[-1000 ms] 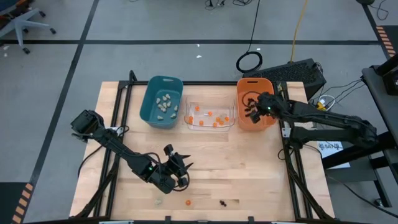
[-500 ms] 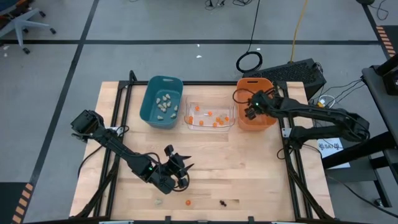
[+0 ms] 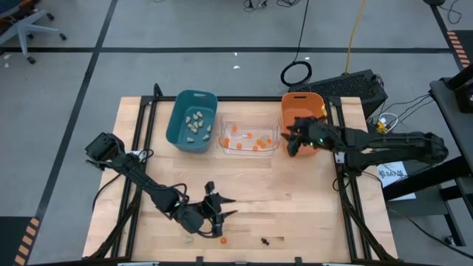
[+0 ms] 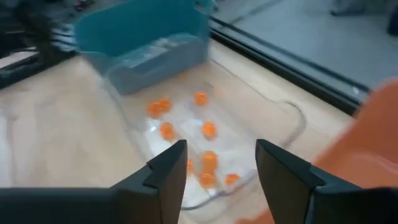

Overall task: Sort Halloween decoration
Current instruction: Put the black skeleton toy into the orange bin

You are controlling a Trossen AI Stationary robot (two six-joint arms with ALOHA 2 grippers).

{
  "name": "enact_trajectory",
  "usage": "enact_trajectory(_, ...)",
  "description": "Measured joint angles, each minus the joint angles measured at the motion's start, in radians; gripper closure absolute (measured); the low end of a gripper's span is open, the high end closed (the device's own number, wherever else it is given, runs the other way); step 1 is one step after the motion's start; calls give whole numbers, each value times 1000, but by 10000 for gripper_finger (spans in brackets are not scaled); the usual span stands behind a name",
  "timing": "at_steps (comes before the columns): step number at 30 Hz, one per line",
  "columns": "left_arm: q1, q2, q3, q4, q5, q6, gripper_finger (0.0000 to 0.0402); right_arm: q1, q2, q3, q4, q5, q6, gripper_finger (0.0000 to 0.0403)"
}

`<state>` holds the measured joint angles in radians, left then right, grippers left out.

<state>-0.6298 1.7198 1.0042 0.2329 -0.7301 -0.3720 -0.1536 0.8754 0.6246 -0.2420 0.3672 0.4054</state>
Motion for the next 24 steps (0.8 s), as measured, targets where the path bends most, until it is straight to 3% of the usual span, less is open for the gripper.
enact_trajectory(3, -9, 42, 18, 140, 34, 86, 247, 126, -2, -1, 32, 76, -12, 230)
enact_trajectory(7, -17, 114, 68, 208, 80, 150, 247, 297, 31, -2, 35, 161, -24, 230)
enact_trajectory(15, -22, 197, 130, 169, 80, 150, 247, 651, 110, -3, 78, 326, 67, 231)
enact_trajectory(19, -34, 196, 131, 141, 64, 150, 247, 820, 209, -3, 180, 392, 87, 231)
enact_trajectory(24, -47, 196, 131, 84, 33, 125, 247, 968, 389, -3, 391, 394, 87, 232)
